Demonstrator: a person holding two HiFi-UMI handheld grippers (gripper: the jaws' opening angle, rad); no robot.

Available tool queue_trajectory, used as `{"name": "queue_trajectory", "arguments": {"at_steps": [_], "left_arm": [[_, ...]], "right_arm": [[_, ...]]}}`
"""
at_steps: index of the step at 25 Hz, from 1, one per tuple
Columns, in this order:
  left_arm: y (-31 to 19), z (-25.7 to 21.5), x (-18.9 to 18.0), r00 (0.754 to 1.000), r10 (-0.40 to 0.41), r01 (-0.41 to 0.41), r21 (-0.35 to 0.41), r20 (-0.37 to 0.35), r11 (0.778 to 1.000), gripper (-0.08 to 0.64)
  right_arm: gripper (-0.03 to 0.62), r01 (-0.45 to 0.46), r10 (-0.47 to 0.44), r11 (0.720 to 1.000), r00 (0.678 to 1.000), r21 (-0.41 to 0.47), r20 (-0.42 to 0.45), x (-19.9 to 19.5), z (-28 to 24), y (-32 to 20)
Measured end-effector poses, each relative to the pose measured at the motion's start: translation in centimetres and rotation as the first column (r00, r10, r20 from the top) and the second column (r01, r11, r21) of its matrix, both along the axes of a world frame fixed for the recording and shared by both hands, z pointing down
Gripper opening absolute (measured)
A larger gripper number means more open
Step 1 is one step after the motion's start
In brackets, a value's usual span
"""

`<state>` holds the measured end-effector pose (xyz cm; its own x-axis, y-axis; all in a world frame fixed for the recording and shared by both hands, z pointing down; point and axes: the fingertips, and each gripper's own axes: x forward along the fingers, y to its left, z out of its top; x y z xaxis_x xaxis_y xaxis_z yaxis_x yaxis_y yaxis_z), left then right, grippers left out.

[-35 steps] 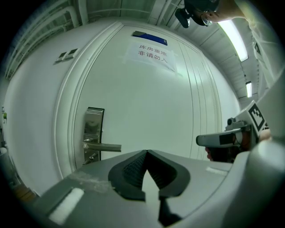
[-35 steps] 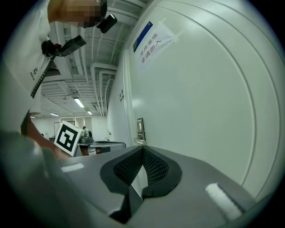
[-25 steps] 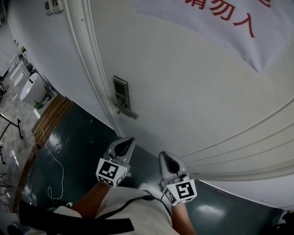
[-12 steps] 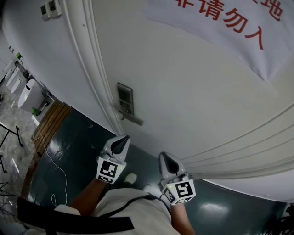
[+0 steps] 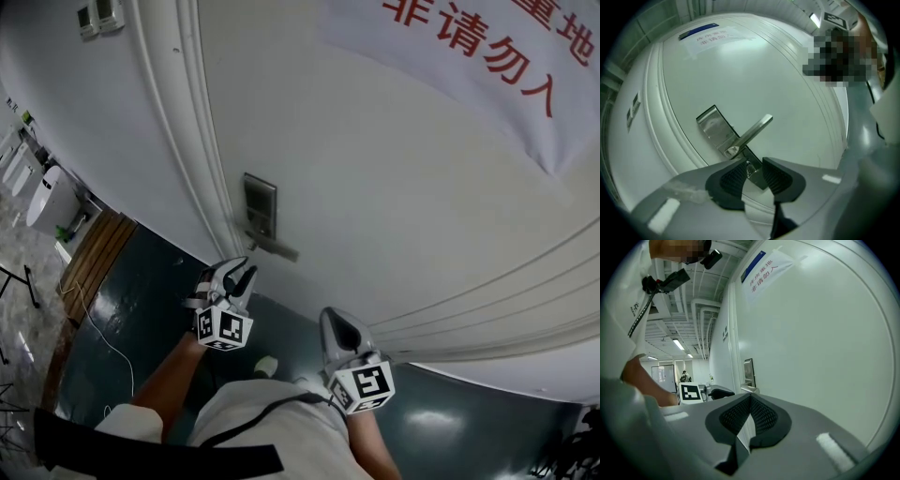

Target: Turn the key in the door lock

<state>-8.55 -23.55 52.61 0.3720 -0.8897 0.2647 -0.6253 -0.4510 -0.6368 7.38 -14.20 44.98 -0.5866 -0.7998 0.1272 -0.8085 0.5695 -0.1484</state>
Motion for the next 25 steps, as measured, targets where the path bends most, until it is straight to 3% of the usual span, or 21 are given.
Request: {"name": "queue_trajectory", "arguments": {"at_steps": [5,9,13,25], "left_arm": [[-1.9,1.9,0.0,0.979,0.043,-0.055,0.057,0.198,0.997,0.133],[-3.5,3.5,-0.3,0.96,0.051,-0.069,0.058,0.276,0.996,0.133],[-4.7,4.2,-0.7,0.95,0.033,-0.059,0.077,0.31,0.995,0.137],[-6.3,3.9,-0.1,0.958,0.035,-0.07,0.112,0.284,0.991,0.116]], "right_arm": [[0.009,-0.003,0.003,1.0,1.0,-0.014,-0.016,-1.3,1.0,-0.6],[0.009,0.005,-0.006,1.0,0.999,-0.015,-0.035,-2.4,1.1,-0.7],[0.009,-0.009,0.008,1.0,0.999,-0.013,-0.037,-3.0,1.2,-1.1],[0.009,-0.002,0.001,1.0,0.998,-0.023,-0.059,-6.4,2.7,-3.0]]}}
